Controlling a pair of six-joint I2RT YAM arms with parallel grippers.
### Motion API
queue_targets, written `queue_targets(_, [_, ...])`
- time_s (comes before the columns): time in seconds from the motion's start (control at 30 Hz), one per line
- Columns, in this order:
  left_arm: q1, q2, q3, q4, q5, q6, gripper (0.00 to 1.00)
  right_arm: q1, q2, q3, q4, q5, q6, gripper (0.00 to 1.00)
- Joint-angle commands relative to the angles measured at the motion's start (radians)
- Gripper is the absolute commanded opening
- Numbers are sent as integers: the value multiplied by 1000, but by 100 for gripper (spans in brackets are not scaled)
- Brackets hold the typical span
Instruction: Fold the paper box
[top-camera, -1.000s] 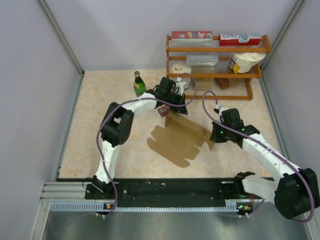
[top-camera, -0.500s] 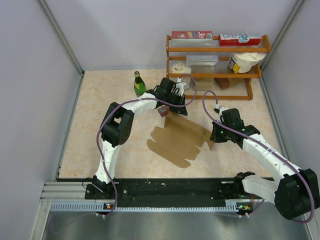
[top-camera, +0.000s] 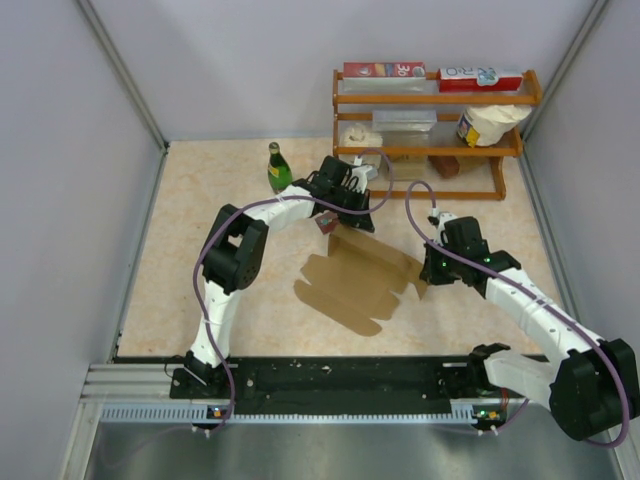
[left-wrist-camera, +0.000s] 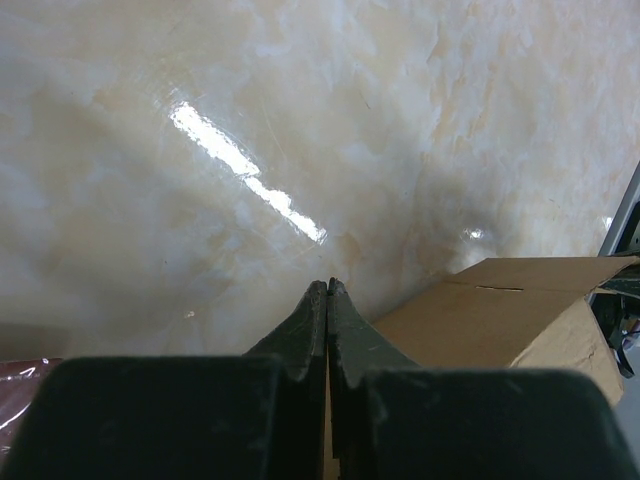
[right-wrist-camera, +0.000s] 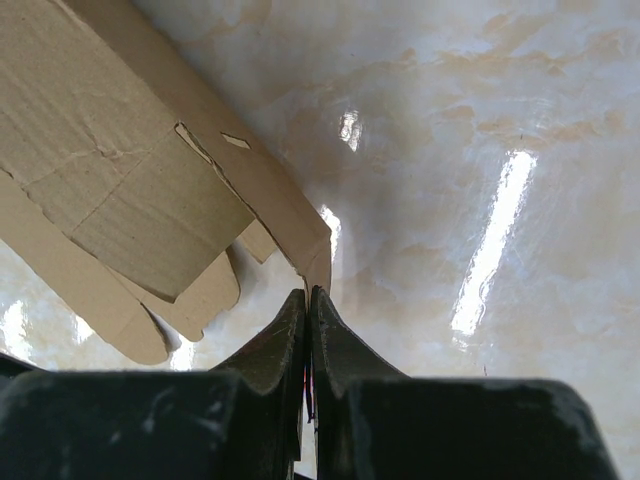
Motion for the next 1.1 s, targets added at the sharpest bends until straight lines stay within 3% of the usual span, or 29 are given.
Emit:
queue_targets(0.0, [-3, -22, -5, 0, 18, 4, 0, -10, -39, 28, 58, -29, 2, 0])
queue_targets(0.67, [-3, -5, 47, -95, -16, 50, 0, -10, -59, 21, 86, -25, 4, 0])
queue_targets(1.07, [6, -85, -23, -160, -71, 78, 0, -8, -10, 54, 112, 9, 11, 0])
